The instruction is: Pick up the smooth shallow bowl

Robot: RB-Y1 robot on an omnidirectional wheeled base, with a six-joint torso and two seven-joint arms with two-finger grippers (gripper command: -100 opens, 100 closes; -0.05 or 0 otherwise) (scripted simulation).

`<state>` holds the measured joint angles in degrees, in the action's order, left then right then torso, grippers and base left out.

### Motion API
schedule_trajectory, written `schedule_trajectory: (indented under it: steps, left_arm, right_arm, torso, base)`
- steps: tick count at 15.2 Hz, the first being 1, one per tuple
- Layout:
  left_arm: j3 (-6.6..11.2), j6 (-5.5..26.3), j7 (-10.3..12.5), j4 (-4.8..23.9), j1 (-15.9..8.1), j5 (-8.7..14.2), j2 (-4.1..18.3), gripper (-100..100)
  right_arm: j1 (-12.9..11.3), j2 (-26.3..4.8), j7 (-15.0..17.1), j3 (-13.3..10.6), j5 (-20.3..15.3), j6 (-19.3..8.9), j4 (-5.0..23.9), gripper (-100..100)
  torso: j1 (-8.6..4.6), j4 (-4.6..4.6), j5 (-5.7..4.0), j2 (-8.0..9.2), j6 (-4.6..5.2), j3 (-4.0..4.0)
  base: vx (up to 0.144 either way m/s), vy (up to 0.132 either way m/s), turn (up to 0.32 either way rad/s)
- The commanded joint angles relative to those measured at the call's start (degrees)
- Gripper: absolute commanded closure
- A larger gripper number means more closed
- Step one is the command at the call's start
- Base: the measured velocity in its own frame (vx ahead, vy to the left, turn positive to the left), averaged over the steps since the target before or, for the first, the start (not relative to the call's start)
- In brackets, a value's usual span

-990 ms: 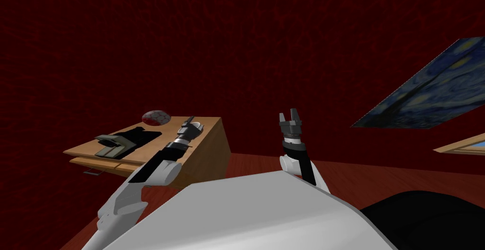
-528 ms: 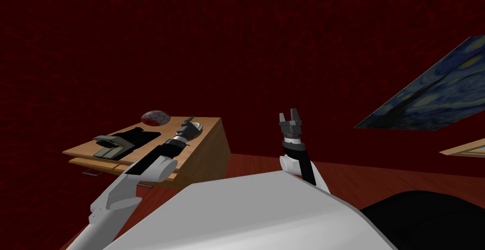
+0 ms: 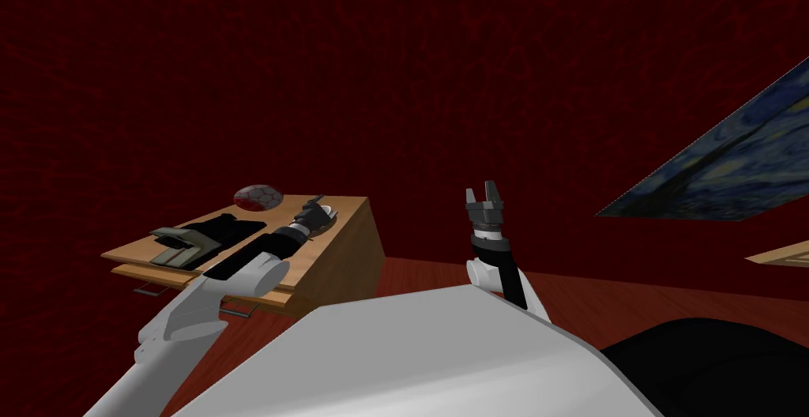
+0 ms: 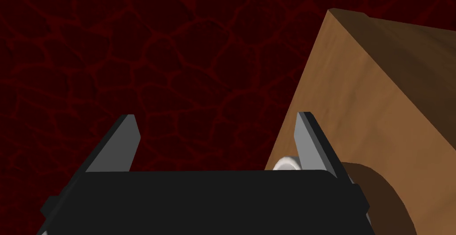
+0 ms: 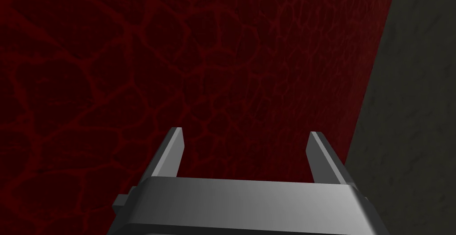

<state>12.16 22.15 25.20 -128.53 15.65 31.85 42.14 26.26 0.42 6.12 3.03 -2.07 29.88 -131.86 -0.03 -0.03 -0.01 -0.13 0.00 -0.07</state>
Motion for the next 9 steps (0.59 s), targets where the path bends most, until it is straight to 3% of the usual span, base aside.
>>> schedule_trajectory:
  steps: [1,2,3,6,7,9]
  left_arm:
    - [0.68,2.86,1.15,0.45,-0.68,1.93,1.46,-100]
    - [0.68,3.86,1.15,0.45,-0.68,1.93,1.46,-100]
    - [1.72,5.29,2.70,1.08,-1.59,4.22,3.60,-100]
    - [1.72,7.97,2.70,1.08,-1.59,4.80,3.60,-100]
    - [2.74,10.00,4.26,1.73,-2.48,7.26,5.69,-100]
    - [2.74,12.10,4.26,1.73,-2.48,7.69,5.69,-100]
  right_arm:
    - [0.00,0.00,0.00,0.00,0.00,0.00,0.00,0]
    - [0.00,0.00,0.00,0.00,0.00,0.00,0.00,0]
    - [0.00,0.00,0.00,0.00,0.00,0.00,0.00,0]
    - [0.00,0.00,0.00,0.00,0.00,0.00,0.00,0]
    - [0.00,0.00,0.00,0.00,0.00,0.00,0.00,0]
    - [0.00,0.00,0.00,0.00,0.00,0.00,0.00,0]
  torso:
    - [0.00,0.00,0.00,0.00,0.00,0.00]
    - [-0.01,-0.01,0.00,-0.03,0.00,-0.02]
    - [-0.01,-0.01,0.00,-0.03,0.00,-0.02]
    - [-0.01,-0.02,0.00,-0.06,0.00,-0.04]
    - [0.00,-0.01,0.01,-0.02,0.00,-0.02]
    - [0.01,-0.01,0.00,-0.05,0.00,-0.03]
  base:
    - [0.043,-0.015,0.021]
    - [0.036,-0.011,0.009]
    - [0.043,-0.016,0.015]
    - [0.036,-0.010,0.010]
    - [0.034,-0.007,0.020]
    - [0.038,-0.010,0.015]
